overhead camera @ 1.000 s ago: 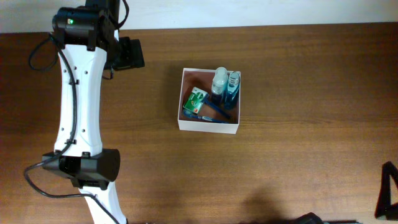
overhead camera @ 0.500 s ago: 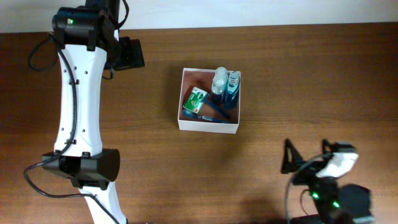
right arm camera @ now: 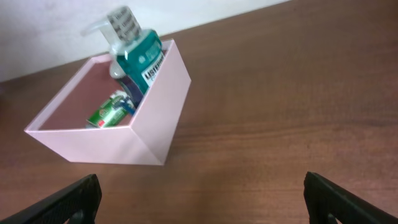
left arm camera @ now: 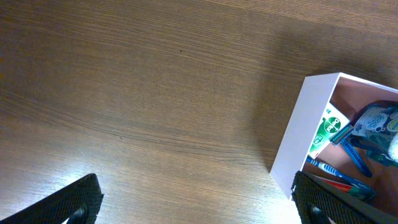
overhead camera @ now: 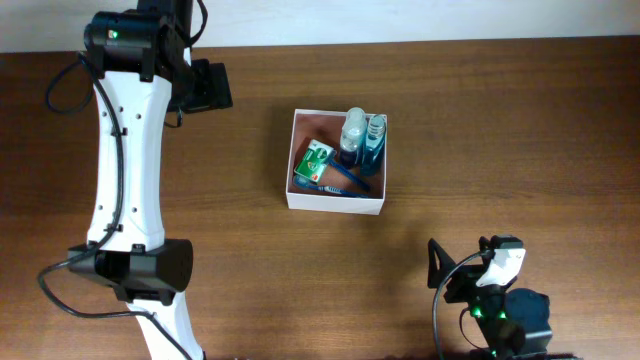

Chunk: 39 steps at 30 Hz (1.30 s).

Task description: Pack container

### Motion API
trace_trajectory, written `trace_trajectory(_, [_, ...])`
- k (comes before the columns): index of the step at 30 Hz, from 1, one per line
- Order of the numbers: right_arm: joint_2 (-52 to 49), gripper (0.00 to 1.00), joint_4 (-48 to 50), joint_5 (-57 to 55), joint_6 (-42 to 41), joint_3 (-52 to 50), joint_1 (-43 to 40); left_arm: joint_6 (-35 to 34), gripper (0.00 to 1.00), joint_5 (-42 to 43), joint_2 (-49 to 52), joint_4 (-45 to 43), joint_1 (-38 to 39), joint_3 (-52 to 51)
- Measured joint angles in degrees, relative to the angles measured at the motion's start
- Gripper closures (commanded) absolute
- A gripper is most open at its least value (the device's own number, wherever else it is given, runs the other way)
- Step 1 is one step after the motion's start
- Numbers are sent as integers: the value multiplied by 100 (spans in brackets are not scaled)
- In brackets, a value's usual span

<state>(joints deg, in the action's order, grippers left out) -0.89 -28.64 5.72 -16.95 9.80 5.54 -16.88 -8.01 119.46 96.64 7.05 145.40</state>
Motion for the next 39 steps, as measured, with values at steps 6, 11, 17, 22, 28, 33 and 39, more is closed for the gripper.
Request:
trace_trajectory(6, [0, 1, -4, 0, -4, -140, 0, 0, 1, 0, 0, 2, 0, 0])
trace_trajectory(11, [0, 1, -2, 2, -4, -140, 0, 0, 1, 0, 0, 2, 0, 0])
trace_trajectory(17, [0, 1, -4, 0, -2, -140, 0, 0, 1, 0, 0, 0, 0, 0])
trace_trajectory(22, [0, 1, -4, 2, -7, -140, 0, 0, 1, 0, 0, 0, 0, 0])
trace_trajectory(28, [0, 1, -4, 0, -22, -140, 0, 0, 1, -2, -103, -9, 87, -85])
trace_trajectory(33, [0, 1, -2, 0, -37, -140, 0, 61, 1, -103, -1054, -44, 610, -852])
trace_trajectory(39, [4, 1, -4, 2, -44, -140, 0, 306, 1, -839, -2988, -1567, 857, -2691])
